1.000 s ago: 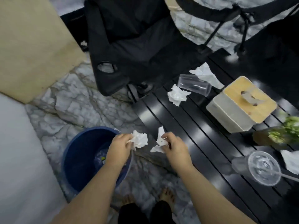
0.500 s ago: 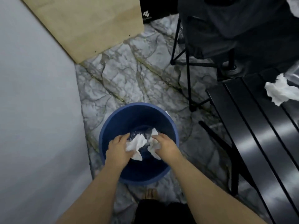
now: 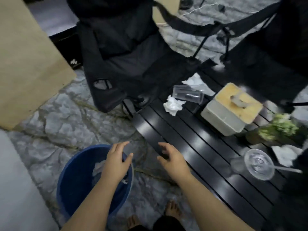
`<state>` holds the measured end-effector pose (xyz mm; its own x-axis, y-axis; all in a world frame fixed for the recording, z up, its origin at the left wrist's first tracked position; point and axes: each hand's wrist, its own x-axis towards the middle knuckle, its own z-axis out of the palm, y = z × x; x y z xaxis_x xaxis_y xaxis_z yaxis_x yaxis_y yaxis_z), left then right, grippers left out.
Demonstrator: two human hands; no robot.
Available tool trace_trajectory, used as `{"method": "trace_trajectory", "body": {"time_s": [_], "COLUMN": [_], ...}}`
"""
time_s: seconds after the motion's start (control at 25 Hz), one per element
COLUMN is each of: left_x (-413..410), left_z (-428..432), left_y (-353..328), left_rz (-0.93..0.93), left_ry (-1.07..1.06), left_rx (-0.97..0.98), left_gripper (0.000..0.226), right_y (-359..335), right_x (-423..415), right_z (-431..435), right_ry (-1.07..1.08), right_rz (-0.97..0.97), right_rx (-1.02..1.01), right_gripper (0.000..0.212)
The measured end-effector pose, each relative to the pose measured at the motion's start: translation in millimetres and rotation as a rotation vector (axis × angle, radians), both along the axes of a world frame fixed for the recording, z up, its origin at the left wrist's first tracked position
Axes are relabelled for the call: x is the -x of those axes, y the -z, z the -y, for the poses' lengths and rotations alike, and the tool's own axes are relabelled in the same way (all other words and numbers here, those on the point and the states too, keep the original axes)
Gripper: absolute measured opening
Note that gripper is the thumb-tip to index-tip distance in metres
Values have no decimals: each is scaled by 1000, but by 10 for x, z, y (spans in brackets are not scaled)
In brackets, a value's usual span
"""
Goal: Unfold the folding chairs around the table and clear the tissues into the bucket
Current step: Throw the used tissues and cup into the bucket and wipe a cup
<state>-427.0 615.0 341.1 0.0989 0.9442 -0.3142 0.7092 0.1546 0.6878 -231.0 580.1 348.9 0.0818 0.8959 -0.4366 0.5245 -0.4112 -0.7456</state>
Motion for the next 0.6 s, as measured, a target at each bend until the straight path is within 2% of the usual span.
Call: {"method": "trace_trajectory", "body": {"time_s": [0.16, 0.36, 0.48, 0.6], "left_x": [-1009, -2193, -2804, -3179], "left_z": [-15, 370, 672, 851], "left_y": [-538, -772, -808, -731], "left_rz": [58, 143, 179, 158], "left_ry": [300, 572, 672, 654], "left_rx": [-78, -75, -78, -64], "left_gripper": [42, 45, 57, 78], "right_y": [-513, -784, -788, -676], "right_x": [-809, -1718, -2308, -2799], "right_z": [618, 1577, 1956, 2035], "right_ry": [240, 570, 684, 688], "right_rz": [17, 68, 91, 74], "right_rx": [-3, -45, -61, -82], "right_gripper": [43, 41, 42, 44]}}
